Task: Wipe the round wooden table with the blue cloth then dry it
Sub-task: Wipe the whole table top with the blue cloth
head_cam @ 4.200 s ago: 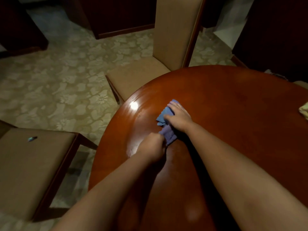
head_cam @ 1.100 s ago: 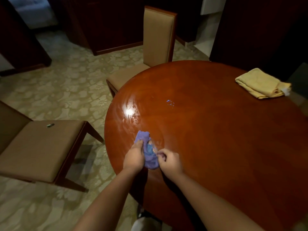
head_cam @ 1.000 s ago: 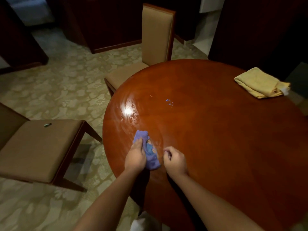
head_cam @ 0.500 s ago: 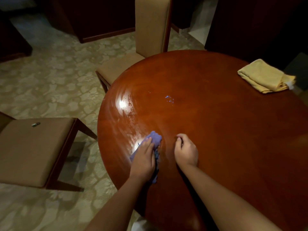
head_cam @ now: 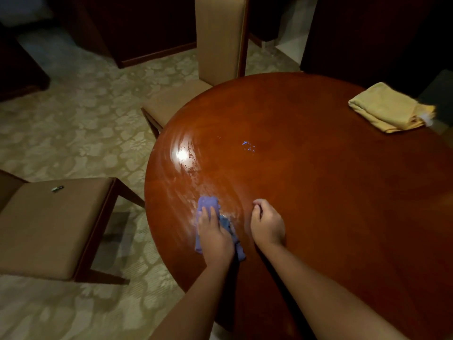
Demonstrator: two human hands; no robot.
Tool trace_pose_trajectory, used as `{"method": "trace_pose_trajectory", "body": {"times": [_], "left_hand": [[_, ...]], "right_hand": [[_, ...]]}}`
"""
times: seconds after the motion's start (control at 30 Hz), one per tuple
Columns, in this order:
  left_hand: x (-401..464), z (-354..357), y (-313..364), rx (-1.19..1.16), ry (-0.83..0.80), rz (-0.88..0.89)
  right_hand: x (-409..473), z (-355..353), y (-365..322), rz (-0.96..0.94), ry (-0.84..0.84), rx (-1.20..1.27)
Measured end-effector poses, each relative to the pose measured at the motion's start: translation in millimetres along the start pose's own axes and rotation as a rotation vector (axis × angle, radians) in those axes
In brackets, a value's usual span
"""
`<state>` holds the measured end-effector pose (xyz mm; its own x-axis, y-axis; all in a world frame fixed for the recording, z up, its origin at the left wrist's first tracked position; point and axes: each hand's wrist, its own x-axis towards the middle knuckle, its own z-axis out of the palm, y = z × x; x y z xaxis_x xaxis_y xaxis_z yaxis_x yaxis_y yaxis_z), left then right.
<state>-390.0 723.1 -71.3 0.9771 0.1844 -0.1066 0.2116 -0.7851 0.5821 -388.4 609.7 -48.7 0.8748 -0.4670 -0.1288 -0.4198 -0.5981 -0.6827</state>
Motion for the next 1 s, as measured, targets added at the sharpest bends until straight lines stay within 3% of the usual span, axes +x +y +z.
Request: {"method": "trace_pose_trajectory", "body": {"times": [0.73, 1.0], "left_hand": [[65, 22, 72, 0.063, -0.123, -0.249], [114, 29, 87, 0.031, -0.165, -0.185]], "right_hand": [[53, -12, -6, -0.011, 0.173, 0.098], [83, -15, -8, -0.022, 0.238, 0.079]]}}
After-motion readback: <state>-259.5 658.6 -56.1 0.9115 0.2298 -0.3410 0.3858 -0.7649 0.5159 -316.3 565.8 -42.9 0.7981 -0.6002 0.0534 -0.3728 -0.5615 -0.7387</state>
